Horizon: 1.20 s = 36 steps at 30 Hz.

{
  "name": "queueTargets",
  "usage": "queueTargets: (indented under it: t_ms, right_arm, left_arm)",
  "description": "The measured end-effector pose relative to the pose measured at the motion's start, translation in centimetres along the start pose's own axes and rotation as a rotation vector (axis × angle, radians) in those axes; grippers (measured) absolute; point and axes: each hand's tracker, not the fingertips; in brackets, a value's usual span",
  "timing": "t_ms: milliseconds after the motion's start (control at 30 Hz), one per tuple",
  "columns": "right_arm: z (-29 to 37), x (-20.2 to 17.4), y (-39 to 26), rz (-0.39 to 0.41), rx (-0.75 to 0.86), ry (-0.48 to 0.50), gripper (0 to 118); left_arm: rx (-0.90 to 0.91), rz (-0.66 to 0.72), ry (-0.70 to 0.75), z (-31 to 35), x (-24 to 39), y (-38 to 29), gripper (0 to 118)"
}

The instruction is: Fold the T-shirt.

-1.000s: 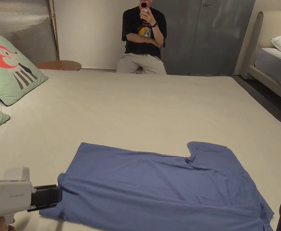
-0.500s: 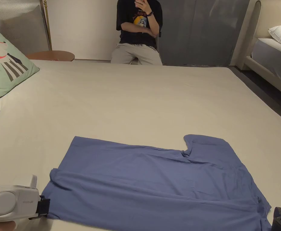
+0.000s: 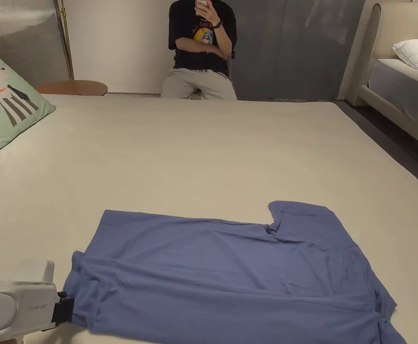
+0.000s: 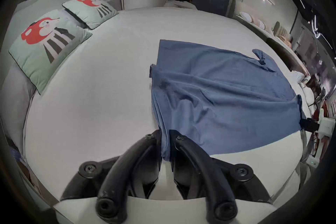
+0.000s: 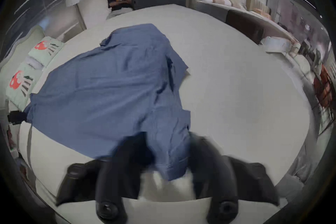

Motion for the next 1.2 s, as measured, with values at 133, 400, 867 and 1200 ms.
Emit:
queueTargets:
  t_ms: [133,400,867,1200]
  right_arm:
    - [2.4,-0.4,1.7,0.071,0.043,0.011,10]
    - [7.6,0.3,3.3,0.070,0.037,0.040,10]
    - [4.1,1.2,-1.9,0.119,-0.128,-0.022,10]
    - [7.2,1.1,-1.1,0.116,0.127,-0.042,92]
  left_arm:
    - [0.002,0.034,-0.002,2.3,-0.1,-0.4,5]
    - [-0.025,0.180,-0.039,8.0,-1.2,-3.6,5]
    - [-0.121,0.273,0.013,6.6,-1.9,-12.4,5]
    - [0.101,0.270,0.072,9.5,-1.3,-11.0,90]
